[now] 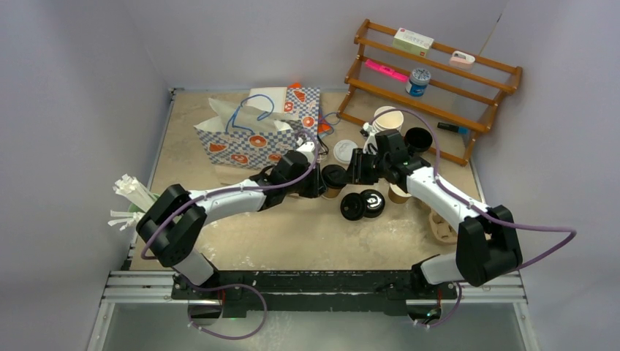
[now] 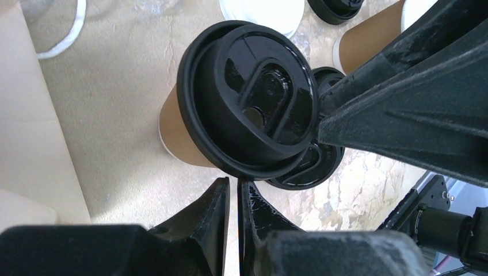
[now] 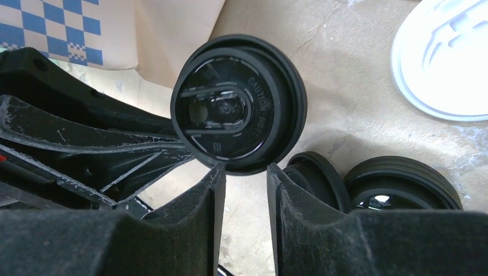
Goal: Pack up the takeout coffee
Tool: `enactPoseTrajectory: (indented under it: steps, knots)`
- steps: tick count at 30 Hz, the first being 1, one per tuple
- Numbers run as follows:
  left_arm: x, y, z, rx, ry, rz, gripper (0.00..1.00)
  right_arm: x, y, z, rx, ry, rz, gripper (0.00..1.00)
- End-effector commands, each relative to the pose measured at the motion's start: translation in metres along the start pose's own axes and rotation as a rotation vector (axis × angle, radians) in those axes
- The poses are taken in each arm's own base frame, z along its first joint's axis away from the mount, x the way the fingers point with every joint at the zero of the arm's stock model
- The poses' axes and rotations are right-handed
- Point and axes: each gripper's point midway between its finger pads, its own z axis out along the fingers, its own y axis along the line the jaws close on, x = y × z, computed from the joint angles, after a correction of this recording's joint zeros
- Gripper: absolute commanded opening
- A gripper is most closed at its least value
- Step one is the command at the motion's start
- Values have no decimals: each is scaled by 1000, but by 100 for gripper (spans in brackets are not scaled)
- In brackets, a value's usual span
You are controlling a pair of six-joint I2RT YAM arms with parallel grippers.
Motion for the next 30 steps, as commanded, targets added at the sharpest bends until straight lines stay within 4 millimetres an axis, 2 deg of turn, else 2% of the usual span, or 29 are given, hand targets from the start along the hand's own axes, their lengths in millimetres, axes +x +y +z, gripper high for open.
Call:
enactPoseTrajectory:
  steps: [1, 5, 8, 9, 13, 20, 24, 27, 30]
  knots:
    - [-24, -7, -1, 8, -43, 58, 13, 4, 12, -8, -42, 4, 7, 35]
    - [-24, 0, -8, -33, -38, 68, 13, 4, 14, -12, -44, -3, -1, 35]
    - [-28, 0, -18, -49, -53, 70, 13, -3, 15, -15, -33, -21, -28, 37]
    - [-23, 3, -22, -60, -32, 67, 13, -6, 16, -16, -31, -27, -42, 38]
    - [-28, -7, -39, -30, -35, 67, 13, -18, 20, -21, -20, -54, -68, 40]
    - [-34, -21, -76, -12, -18, 71, 15, -24, 20, -19, -11, -72, -84, 41]
    - [-28, -18, -105, -35, -12, 43, 19, -26, 20, -19, -13, -80, -85, 41]
    - [-15, -6, -122, -74, 5, 50, 26, -27, 21, -18, -16, -86, -86, 41]
    - [0, 10, -133, -127, 29, 97, 36, -28, 21, -18, -19, -93, -88, 41]
